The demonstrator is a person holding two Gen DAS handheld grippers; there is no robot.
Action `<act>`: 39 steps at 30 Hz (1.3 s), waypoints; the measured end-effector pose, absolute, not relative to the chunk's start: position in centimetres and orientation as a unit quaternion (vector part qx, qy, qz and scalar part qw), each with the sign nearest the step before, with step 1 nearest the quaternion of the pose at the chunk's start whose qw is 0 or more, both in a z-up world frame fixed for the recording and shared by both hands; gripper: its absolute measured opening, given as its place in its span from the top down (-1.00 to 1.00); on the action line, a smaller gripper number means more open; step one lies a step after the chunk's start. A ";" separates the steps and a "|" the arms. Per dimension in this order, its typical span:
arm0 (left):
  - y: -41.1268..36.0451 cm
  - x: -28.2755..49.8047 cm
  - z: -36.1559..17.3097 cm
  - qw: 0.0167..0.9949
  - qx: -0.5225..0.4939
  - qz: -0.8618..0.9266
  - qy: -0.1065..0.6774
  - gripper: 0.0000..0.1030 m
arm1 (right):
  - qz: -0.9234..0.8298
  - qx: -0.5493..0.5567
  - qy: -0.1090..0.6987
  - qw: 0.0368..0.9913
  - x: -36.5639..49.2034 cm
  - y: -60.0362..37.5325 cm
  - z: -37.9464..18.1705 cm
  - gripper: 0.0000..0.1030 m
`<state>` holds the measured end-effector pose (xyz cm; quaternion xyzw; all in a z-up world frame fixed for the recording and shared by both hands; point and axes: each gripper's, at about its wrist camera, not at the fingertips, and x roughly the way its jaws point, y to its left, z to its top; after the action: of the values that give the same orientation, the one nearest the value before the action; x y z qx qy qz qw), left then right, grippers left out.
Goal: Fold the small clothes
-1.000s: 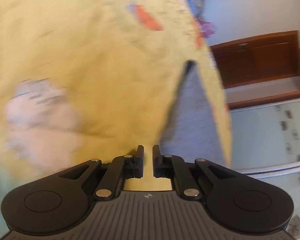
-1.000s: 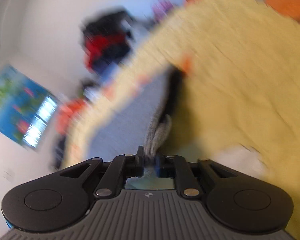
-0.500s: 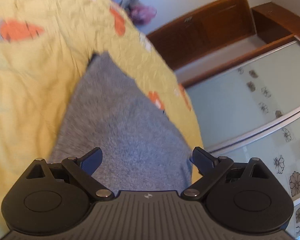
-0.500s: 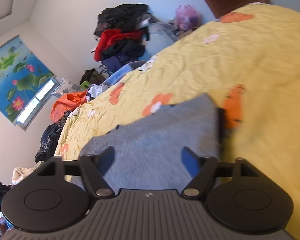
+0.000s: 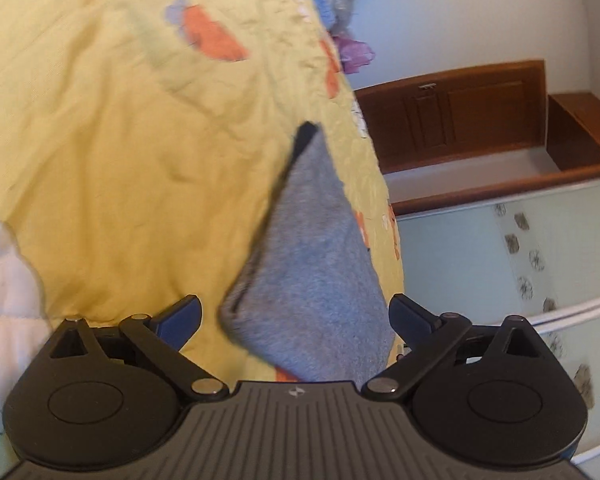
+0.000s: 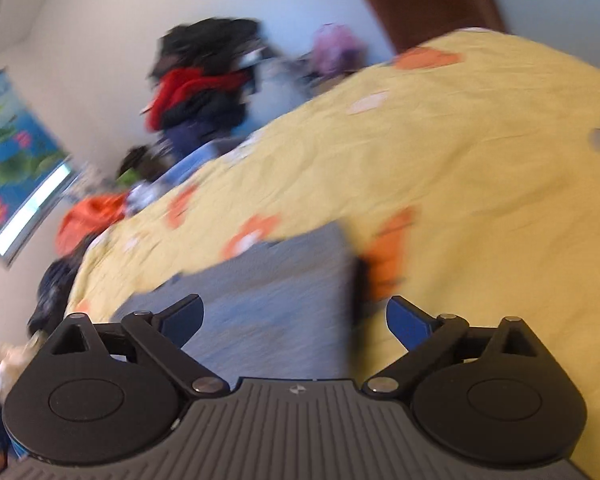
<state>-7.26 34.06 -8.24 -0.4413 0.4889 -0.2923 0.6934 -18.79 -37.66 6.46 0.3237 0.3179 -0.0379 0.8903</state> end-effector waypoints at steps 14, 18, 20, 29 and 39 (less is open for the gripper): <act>27.0 -4.0 -8.2 0.665 -0.394 -0.308 0.555 -0.04 | 0.097 0.385 0.377 0.837 -10.0 -38.7 0.7 -0.02; 26.3 -4.2 -8.7 0.675 -0.361 -0.280 0.580 0.82 | 0.099 0.378 0.377 0.840 -9.2 -37.8 0.4 0.52; 26.5 -4.5 -8.4 0.685 -0.360 -0.273 0.571 0.84 | 0.094 0.400 0.363 0.836 -9.2 -38.4 0.7 0.53; 28.6 -7.5 -6.7 0.705 -0.382 -0.262 0.538 0.85 | 0.087 0.354 0.344 0.865 -7.8 -38.5 3.9 0.61; 30.4 -9.8 -9.3 0.706 -0.403 -0.228 0.536 0.83 | 0.023 0.314 0.391 0.865 -5.9 -38.5 2.2 -0.04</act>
<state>-9.80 30.44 -9.34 -0.4028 0.5359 -0.2281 0.7060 -5.95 -38.54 2.17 0.3136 0.3913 0.0233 0.8649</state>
